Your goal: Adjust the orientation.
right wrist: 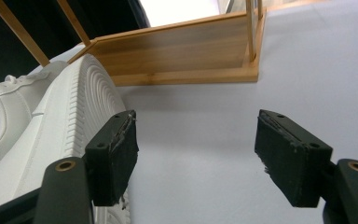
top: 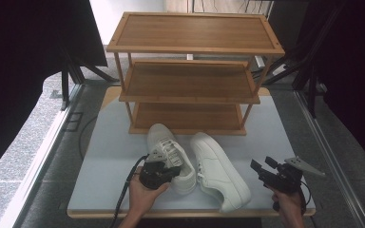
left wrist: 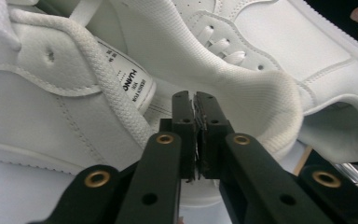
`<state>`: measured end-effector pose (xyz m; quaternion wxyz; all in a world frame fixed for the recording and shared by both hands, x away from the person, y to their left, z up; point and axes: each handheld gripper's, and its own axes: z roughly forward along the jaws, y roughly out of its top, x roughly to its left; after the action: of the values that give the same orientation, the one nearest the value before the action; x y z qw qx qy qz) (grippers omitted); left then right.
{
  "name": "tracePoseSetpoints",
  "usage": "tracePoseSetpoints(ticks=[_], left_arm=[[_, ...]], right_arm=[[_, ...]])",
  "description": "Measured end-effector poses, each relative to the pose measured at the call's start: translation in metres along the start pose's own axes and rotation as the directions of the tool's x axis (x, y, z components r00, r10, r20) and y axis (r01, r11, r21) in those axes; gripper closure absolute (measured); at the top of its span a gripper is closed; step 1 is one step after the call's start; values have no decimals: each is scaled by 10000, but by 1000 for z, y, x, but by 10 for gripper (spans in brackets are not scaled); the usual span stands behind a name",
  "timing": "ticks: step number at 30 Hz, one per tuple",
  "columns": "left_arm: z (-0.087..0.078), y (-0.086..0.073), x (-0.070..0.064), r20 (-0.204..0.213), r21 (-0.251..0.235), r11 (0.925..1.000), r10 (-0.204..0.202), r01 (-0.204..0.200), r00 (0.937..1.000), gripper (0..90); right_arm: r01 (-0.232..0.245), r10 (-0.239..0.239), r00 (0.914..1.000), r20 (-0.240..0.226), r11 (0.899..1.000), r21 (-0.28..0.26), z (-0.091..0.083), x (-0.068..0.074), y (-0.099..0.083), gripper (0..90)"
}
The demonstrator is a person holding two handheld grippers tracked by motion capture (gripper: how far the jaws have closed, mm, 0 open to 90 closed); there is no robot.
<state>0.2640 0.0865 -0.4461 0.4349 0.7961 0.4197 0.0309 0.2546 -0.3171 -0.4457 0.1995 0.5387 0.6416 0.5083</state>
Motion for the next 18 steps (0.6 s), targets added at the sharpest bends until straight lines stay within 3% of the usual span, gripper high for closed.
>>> tracePoseSetpoints(ticks=[3, 8, 12, 13, 15, 18], left_arm=[[-3, -3, 2, 72, -46, 10000, -69, 70, 9999, 899], [-11, -6, 6, 44, 130, 9999, -114, 113, 9999, 900], [-25, -14, 14, -54, 139, 9995, -272, 273, 9996, 900], [-37, -21, 20, -299, 161, 9992, -359, 364, 9989, 899], [-49, -27, 29, -343, 152, 9980, -609, 615, 9976, 898], [-57, -29, 38, -381, 125, 9967, -800, 806, 9961, 894]], right_arm=[[268, -268, 9996, 15, 9996, -77, -4, 4, 1, 297], [169, -169, 9999, 11, 9998, -135, -8, 3, 1, 297], [114, -114, 9999, 11, 9999, -107, -7, 2, 1, 297], [111, -111, 9999, -13, 9999, -92, -7, 2, 2, 297], [108, -108, 9999, 0, 9999, -85, -6, 2, 2, 297], [83, -83, 10000, -13, 9999, -93, -4, 2, 2, 297]])
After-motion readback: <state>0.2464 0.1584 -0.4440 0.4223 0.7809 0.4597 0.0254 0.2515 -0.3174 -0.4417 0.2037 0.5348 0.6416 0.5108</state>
